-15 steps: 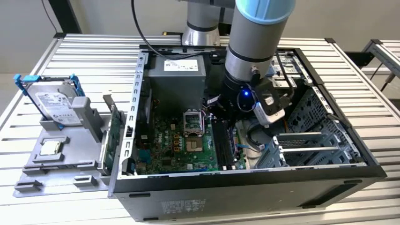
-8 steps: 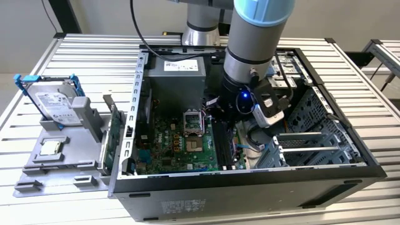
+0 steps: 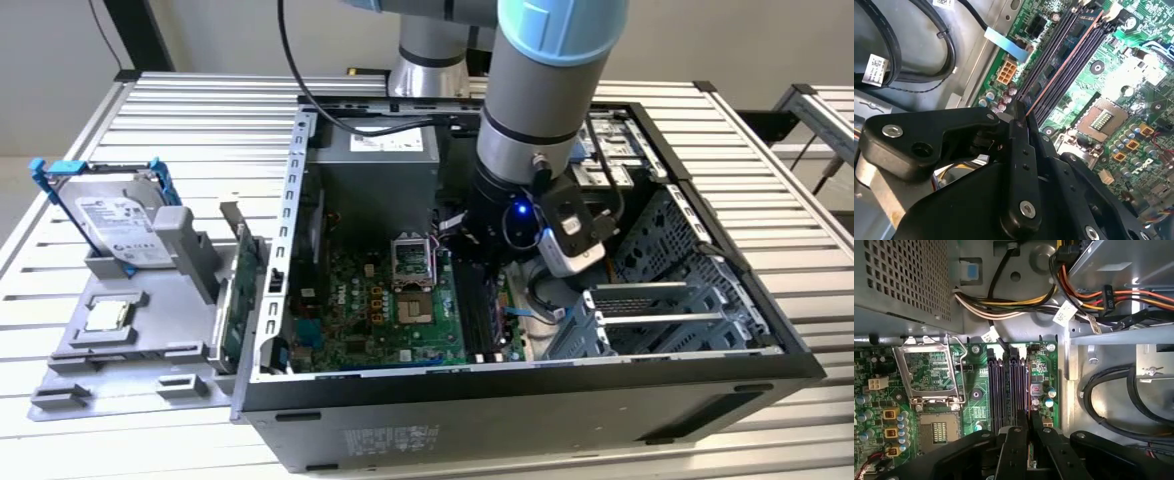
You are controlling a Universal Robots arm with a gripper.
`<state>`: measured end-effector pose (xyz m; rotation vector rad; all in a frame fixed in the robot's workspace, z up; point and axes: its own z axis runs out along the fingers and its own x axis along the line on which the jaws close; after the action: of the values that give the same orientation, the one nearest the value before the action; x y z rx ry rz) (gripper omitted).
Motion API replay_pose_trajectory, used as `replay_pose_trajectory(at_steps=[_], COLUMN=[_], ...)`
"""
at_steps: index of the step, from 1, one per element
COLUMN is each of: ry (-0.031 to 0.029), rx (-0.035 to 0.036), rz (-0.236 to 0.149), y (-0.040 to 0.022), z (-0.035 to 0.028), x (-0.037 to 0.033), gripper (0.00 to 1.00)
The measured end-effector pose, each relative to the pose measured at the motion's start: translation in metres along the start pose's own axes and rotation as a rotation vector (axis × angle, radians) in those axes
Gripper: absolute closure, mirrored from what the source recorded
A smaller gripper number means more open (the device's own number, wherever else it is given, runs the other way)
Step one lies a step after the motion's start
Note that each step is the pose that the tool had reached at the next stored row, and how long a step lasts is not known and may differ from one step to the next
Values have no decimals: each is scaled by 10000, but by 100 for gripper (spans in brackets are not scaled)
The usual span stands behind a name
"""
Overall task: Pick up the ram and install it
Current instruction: 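Insert the ram into the slot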
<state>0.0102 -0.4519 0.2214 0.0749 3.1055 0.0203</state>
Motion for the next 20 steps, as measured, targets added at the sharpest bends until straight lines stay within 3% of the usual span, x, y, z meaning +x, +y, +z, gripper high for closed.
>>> replay_pose_trajectory(at_steps=[20], ry=[2], rx=[4], rz=[-125], y=[15], z=[73], x=[18], gripper=[100])
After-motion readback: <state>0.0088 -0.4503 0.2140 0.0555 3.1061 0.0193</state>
